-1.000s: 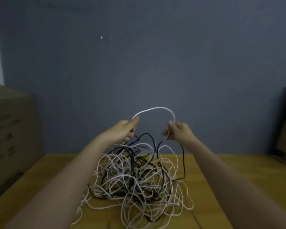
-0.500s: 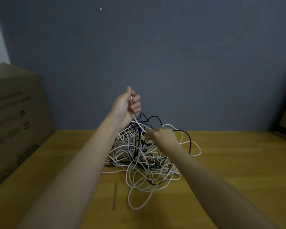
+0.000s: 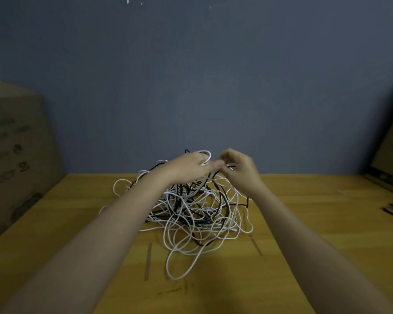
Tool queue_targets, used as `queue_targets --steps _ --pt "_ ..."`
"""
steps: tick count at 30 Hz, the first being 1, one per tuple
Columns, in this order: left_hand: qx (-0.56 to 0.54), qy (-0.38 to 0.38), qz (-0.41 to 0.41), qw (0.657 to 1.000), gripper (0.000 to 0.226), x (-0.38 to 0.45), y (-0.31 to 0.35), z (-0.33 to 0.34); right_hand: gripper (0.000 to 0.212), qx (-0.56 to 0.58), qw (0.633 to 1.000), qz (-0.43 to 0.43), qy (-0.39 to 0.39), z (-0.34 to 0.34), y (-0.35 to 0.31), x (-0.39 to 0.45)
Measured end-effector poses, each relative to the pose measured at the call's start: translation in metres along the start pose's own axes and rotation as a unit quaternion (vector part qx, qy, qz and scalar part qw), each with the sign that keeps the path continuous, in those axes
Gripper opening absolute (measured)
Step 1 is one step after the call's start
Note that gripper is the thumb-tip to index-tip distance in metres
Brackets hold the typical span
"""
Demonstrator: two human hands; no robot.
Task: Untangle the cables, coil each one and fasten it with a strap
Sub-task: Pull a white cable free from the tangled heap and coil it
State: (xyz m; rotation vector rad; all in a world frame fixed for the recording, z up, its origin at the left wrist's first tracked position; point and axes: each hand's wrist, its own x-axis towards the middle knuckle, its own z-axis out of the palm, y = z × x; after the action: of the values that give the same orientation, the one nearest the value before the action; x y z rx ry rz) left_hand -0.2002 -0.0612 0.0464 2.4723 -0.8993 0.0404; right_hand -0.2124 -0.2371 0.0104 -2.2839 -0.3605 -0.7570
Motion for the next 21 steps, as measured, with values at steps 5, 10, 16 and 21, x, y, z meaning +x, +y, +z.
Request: queue_targets --steps 5,10,16,21 --pt "-0.175 0.022 0.004 0.984 0.036 -0.006 -0.004 -0.009 0.022 -0.042 0.997 0.018 -0.069 -0.008 0.017 -0.01" --pt "-0.347 0.031 -0.001 0.937 0.031 -0.007 -0.014 -0.003 0.022 -0.058 0.998 -0.029 -0.015 -0.001 0.023 -0.011" --pt "-0.493 0.179 0.034 0.851 0.029 0.004 -0.015 -0.023 0.016 -0.113 0.979 -0.026 0.166 -0.015 0.02 0.039" --pt "-0.46 0.173 0.048 0.869 0.03 0.0 -0.017 -0.028 0.028 -0.307 0.946 -0.001 0.1 -0.002 0.032 0.044"
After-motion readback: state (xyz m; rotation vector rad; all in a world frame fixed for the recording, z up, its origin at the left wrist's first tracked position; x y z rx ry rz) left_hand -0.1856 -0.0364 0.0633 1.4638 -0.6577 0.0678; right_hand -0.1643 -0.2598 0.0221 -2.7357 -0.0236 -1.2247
